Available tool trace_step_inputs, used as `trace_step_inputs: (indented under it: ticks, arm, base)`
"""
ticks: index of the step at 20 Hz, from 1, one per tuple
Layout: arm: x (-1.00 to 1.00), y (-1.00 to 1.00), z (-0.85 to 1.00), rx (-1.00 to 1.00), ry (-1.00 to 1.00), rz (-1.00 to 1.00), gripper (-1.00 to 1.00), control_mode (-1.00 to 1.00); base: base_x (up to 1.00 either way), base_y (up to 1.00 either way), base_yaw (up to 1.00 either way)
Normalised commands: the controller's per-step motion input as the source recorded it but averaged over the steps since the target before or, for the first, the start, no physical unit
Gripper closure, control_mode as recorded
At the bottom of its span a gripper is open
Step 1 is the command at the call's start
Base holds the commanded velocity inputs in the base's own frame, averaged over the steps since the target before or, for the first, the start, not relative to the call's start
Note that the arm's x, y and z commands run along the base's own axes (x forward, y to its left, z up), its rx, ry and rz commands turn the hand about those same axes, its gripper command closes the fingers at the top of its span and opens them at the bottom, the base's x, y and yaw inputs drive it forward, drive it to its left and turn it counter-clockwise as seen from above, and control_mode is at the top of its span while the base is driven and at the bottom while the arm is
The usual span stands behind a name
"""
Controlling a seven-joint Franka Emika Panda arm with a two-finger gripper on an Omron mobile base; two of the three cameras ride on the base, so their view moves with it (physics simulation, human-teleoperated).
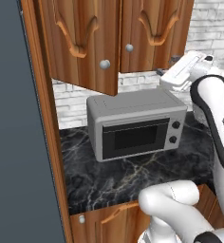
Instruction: Close all open cabinet doors.
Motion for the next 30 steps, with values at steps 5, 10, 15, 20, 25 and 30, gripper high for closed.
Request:
trace_step_inputs:
  ticks: [5,10,15,20,25,30]
  arm:
    - [-0.94,0.22,0.07,-0.09,0.00,0.00,-1.00,-1.00]
    - [-0.73,0.52,0.07,-0.16,0.01,0.01,-1.00,-1.00]
    - [-0.48,0.67,0.10,-0.20,0.02,0.01,-1.00,-1.00]
    - [-0.31,0.52,0.16,-0.20,0.02,0.00,-1.00,-1.00]
    - [-0.31,0.38,0.18,-0.26,0.00,0.00,-1.00,-1.00]
    - [-0.03,0.41,0.01,-0.30,0.00,-0.04,-1.00,-1.00]
  base:
    - [0.00,0.00,0.00]
    - [0.00,0.00,0.00]
    - [0.00,0.00,0.00]
    - [0.00,0.00,0.00]
    - [0.00,0.00,0.00]
    - [0.00,0.00,0.00]
